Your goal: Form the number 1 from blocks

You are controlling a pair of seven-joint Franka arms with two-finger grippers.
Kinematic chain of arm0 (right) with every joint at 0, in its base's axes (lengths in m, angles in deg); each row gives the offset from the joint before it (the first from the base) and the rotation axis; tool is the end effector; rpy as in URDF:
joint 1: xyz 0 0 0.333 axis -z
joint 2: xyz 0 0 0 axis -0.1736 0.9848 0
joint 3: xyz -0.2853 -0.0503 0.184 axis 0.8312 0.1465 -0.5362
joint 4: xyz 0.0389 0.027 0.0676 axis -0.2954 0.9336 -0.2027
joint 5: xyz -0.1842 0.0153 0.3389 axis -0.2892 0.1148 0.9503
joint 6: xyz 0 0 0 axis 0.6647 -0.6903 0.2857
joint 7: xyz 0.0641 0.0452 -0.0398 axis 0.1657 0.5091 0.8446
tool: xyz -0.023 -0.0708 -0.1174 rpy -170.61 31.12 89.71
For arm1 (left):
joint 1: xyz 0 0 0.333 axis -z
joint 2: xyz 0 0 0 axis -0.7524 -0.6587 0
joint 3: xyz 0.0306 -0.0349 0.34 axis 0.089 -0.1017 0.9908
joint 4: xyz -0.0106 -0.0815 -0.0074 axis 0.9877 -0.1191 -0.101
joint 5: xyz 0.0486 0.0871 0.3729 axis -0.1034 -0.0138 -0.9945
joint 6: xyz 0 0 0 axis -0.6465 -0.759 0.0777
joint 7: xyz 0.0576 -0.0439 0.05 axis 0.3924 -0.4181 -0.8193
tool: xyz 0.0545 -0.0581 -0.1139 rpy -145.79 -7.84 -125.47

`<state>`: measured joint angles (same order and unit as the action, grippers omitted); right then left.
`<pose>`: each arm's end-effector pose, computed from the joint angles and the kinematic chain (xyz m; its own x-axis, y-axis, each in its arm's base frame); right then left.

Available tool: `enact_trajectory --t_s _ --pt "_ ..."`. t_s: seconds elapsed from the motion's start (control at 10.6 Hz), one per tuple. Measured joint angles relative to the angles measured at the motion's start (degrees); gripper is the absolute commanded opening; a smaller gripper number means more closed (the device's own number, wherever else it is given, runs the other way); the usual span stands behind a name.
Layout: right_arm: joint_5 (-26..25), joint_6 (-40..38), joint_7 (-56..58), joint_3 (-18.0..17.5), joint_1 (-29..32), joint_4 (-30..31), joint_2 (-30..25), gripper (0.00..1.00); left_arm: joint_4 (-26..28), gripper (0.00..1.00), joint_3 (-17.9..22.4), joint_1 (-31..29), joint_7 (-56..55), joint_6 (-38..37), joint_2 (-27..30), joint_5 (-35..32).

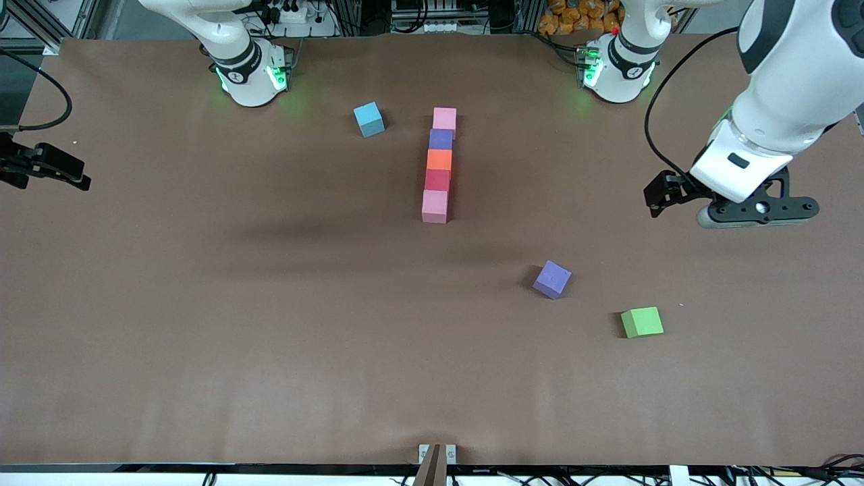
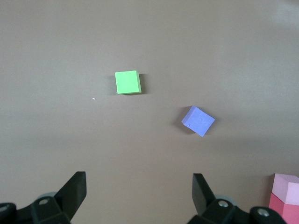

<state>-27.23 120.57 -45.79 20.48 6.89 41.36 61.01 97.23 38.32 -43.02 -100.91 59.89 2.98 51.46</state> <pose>0.5565 -0.0349 0.6259 0.9983 -0.0350 -0.0467 -0.0338 -0.9991 0.0269 0.5712 -0.1468 0.5824 0.9971 0.0081 0.0756 0.0117 -0.9988 -0.0483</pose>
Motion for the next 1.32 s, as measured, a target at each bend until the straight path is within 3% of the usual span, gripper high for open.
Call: enact_trajectory --t_s 0.75,1.32 --pt "0.0 0.0 0.1 0.0 0.0 0.0 0.0 1.00 0.1 1.00 1.6 -4.8 9.3 -2.1 2.1 2.6" --pt "0.0 0.0 0.1 -0.1 0.0 0.0 0.0 1.00 0.1 1.00 6.3 -2.0 9.8 -2.5 2.9 2.6"
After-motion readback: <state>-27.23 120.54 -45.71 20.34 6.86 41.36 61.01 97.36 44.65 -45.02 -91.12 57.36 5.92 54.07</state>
